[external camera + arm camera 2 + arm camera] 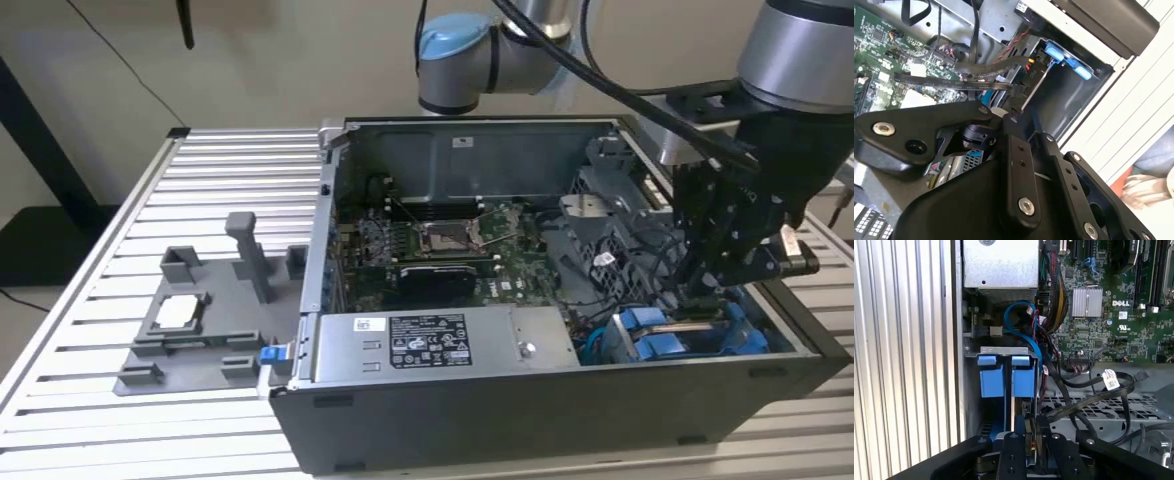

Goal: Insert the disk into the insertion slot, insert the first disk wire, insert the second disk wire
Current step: 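Insert the second disk wire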

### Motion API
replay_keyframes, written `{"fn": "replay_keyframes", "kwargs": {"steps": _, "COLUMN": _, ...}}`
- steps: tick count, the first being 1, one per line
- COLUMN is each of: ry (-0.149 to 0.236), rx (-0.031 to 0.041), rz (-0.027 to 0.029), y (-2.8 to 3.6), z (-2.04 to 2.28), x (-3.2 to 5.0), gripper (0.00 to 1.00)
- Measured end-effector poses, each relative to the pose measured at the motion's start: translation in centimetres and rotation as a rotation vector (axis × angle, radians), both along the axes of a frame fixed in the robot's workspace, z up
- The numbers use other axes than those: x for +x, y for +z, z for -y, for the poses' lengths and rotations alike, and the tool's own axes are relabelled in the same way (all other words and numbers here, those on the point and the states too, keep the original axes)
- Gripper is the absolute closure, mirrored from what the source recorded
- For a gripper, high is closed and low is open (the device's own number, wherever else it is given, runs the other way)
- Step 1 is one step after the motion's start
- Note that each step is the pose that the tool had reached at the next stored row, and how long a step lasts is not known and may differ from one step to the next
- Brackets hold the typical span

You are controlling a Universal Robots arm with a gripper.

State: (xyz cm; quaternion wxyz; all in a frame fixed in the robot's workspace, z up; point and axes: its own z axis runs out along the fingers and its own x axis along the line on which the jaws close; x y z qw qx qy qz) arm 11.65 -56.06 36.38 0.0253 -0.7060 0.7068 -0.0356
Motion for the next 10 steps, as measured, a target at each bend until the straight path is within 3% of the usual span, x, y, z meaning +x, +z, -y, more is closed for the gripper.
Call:
{"fn": "replay_keyframes", "kwargs": {"steps": 3, "ry": 0.0, "rx": 0.0002, "rz": 0.0115, "y": 0.12, "z": 0.01, "x": -0.11, "gripper": 0.76}}
{"fn": "replay_keyframes", "kwargs": {"steps": 10, "ry": 0.0, "rx": 0.0001, "rz": 0.0119, "y": 0.14, "z": 0.01, "x": -0.11, "gripper": 0.76}}
